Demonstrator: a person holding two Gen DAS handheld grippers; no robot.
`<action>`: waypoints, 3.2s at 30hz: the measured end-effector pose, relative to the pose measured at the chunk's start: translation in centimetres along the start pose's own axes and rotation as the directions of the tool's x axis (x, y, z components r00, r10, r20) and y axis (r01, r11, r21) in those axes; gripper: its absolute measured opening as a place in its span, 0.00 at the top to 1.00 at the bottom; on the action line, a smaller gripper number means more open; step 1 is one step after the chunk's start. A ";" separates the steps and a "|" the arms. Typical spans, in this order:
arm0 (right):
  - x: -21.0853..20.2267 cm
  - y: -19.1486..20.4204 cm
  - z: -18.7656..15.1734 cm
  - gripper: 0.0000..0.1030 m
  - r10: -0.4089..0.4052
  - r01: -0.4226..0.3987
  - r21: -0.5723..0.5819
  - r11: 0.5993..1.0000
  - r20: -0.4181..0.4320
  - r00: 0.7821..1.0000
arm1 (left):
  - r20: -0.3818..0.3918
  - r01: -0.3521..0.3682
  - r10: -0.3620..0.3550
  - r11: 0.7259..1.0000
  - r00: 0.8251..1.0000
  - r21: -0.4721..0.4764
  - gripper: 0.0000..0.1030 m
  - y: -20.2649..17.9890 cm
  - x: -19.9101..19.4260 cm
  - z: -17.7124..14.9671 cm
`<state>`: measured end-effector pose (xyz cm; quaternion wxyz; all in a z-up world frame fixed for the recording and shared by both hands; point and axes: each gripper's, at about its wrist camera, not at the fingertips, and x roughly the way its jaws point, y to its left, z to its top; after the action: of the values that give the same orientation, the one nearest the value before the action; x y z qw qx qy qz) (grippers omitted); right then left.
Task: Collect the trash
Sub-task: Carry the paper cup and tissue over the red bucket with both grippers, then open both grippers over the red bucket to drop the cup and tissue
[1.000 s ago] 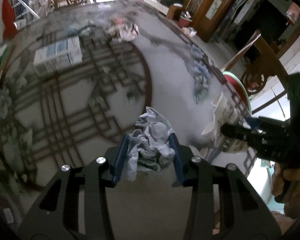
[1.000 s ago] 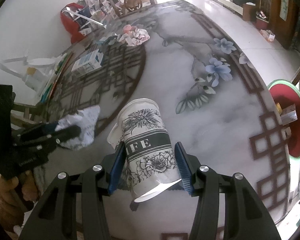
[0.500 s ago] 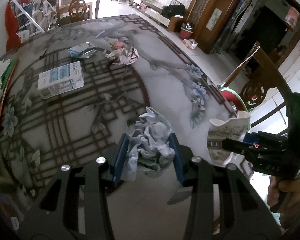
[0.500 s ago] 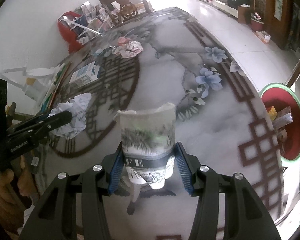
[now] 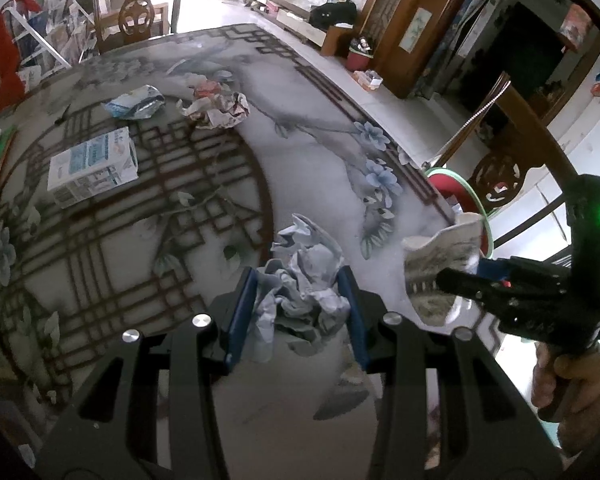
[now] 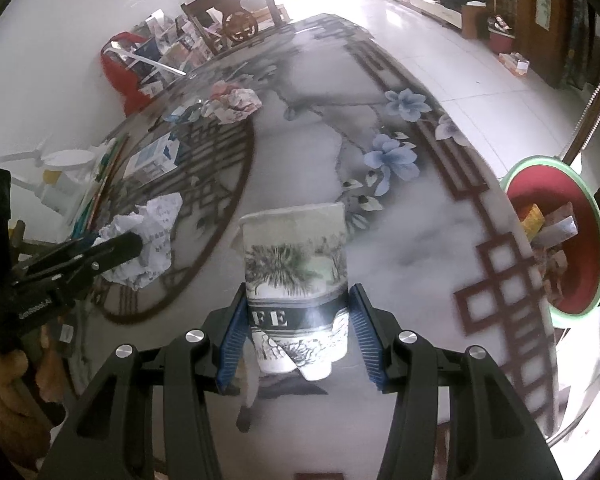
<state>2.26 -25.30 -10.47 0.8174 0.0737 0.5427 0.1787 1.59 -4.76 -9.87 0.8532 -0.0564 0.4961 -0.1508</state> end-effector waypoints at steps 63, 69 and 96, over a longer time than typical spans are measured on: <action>-3.7 -19.5 6.2 0.53 -0.092 0.086 0.105 0.991 0.055 0.994 | -0.044 0.057 -0.055 0.998 0.998 0.035 0.61 -14.9 9.4 8.8; -6.6 -26.0 5.0 0.53 -0.165 0.143 0.224 0.964 0.078 0.983 | -0.099 0.160 -0.146 0.975 0.984 0.153 0.61 -22.2 13.8 10.3; -6.4 -28.2 3.5 0.22 -0.119 0.092 0.294 0.951 0.075 0.990 | -0.065 -0.007 0.017 0.989 0.998 0.146 0.18 -18.4 13.7 9.7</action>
<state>9.22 -53.50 -12.42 0.8302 0.1715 0.5281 0.0496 12.61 -27.04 -11.87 0.8392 0.0140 0.5119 -0.1833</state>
